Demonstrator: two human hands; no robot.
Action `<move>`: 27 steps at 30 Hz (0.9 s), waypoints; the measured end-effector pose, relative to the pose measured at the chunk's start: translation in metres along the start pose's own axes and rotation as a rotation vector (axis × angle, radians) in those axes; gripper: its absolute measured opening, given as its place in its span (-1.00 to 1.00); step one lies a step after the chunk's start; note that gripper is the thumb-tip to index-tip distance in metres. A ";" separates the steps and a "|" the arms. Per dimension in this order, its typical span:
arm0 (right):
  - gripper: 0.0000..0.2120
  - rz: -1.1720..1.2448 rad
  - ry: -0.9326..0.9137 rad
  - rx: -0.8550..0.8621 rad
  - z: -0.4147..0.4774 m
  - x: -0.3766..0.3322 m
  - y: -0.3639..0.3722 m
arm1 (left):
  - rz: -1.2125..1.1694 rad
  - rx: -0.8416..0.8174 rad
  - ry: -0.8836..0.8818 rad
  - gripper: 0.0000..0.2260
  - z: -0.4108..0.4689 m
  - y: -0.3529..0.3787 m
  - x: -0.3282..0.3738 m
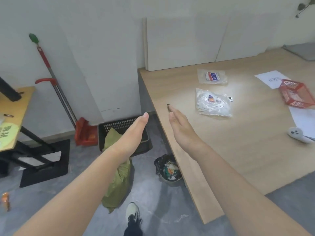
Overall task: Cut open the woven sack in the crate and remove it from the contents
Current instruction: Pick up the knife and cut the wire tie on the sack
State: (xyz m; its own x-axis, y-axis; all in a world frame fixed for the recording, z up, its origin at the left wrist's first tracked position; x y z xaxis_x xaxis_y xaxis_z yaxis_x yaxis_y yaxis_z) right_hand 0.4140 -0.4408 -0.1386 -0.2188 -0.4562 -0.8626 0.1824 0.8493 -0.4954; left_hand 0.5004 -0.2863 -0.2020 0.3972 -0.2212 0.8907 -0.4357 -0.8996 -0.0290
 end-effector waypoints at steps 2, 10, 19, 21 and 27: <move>-0.49 0.021 0.039 0.030 0.031 0.009 0.003 | 0.012 -0.079 0.031 -0.21 0.019 -0.002 0.010; -0.54 0.073 0.190 0.125 0.136 0.047 0.022 | 0.013 -0.197 -0.050 -0.21 0.123 -0.010 0.021; -0.61 0.060 0.409 0.197 0.236 0.138 0.009 | 0.012 -0.171 -0.125 -0.26 0.239 0.014 0.013; -0.61 0.011 0.412 0.181 0.258 0.160 0.011 | -0.022 -0.138 -0.125 -0.34 0.265 0.020 0.003; -0.60 -0.138 0.479 0.216 0.302 0.225 0.013 | -0.066 -0.074 -0.195 -0.44 0.325 0.040 -0.029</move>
State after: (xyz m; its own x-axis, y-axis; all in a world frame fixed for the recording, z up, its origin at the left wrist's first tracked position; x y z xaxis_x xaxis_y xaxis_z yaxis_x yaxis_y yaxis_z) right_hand 0.6568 -0.6124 -0.3706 -0.6578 -0.3448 -0.6696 0.3025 0.6933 -0.6541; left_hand 0.7336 -0.4379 -0.3765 0.5723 -0.2379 0.7848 -0.4590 -0.8860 0.0662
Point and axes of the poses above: each hand's wrist, its own z-axis towards the middle knuckle, its own y-axis out of the palm, x = y × z, the point moved 6 cm from there along z, towards the middle knuckle, and after that the axes turned 9 degrees about -z, right-handed, at the moved point
